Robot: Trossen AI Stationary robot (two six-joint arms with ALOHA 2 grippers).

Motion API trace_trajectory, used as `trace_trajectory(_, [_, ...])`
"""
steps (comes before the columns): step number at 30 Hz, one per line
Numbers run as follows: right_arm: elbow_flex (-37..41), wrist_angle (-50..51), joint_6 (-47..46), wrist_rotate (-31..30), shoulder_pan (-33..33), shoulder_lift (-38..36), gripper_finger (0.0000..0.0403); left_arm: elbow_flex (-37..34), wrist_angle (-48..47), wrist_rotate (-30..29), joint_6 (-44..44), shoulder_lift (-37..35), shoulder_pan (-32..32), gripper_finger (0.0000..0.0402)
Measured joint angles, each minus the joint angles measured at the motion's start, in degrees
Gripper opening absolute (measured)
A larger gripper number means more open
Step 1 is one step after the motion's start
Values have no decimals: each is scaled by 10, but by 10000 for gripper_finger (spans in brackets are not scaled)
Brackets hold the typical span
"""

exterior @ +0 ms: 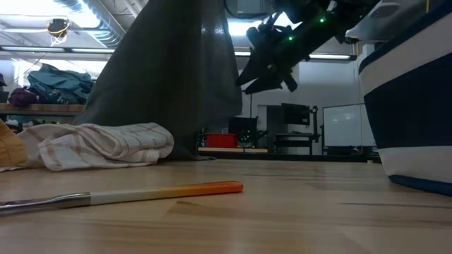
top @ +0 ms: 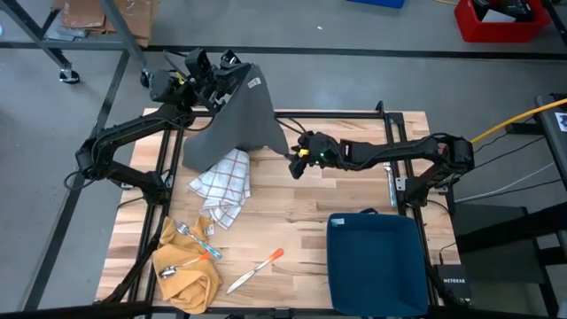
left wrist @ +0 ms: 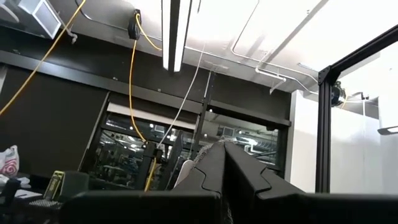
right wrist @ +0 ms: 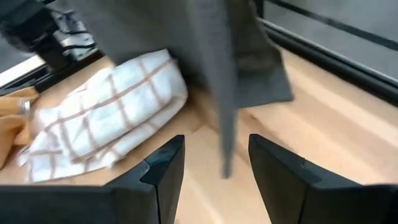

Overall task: Fold towel
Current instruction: Fold the grey towel

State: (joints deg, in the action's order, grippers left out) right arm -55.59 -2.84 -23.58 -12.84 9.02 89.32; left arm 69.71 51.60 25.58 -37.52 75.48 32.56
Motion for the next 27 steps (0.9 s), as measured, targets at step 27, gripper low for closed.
trace_trajectory(27, [1, -77, -1, -11, 0, 82, 183, 0, 0, 3, 0, 0, 0, 0])
